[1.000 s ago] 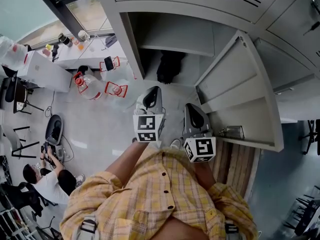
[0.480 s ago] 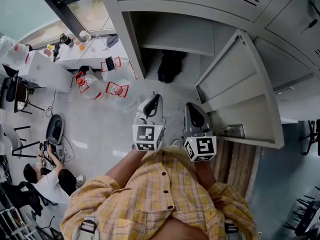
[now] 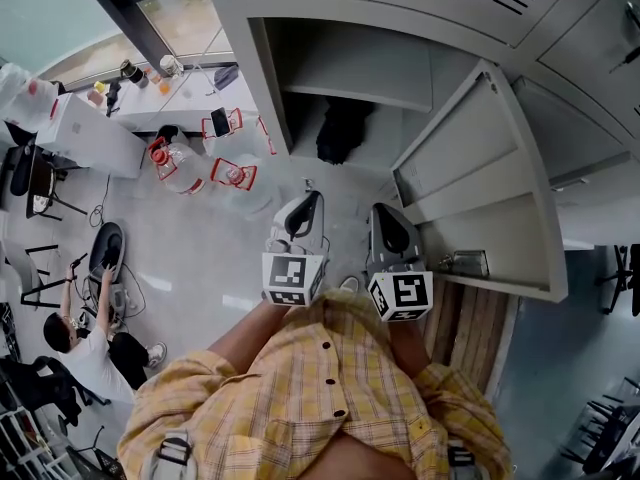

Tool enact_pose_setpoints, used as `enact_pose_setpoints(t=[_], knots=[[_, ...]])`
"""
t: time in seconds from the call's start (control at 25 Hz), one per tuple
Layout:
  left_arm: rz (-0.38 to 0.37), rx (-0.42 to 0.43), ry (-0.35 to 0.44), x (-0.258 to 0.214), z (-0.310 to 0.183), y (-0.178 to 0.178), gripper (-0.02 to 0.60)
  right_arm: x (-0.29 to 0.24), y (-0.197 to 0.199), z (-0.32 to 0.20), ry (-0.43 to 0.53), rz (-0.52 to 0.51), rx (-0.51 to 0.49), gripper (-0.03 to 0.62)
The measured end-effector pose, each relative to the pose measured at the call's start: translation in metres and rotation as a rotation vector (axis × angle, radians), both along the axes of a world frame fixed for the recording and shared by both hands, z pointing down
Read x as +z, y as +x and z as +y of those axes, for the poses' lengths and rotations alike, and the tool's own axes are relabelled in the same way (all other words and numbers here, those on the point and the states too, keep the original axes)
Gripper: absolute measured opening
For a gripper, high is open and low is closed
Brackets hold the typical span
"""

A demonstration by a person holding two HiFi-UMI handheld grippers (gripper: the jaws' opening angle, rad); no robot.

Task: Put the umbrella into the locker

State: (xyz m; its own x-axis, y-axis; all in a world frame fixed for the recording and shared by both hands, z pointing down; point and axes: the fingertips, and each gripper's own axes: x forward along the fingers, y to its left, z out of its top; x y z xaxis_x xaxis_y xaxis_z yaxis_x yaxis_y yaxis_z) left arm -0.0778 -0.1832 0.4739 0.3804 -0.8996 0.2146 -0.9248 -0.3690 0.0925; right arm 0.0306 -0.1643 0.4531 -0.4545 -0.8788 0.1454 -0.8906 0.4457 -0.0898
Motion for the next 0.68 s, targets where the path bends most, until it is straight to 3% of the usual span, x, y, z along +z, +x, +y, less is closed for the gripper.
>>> enact_pose_setpoints(t=[0.68], knots=[[0.033,0.004,-0.003,-0.0040,-0.0044,0.0087,0.000,0.0035,0.0080,-0.0050,-0.007,0.000,0.005,-0.002]])
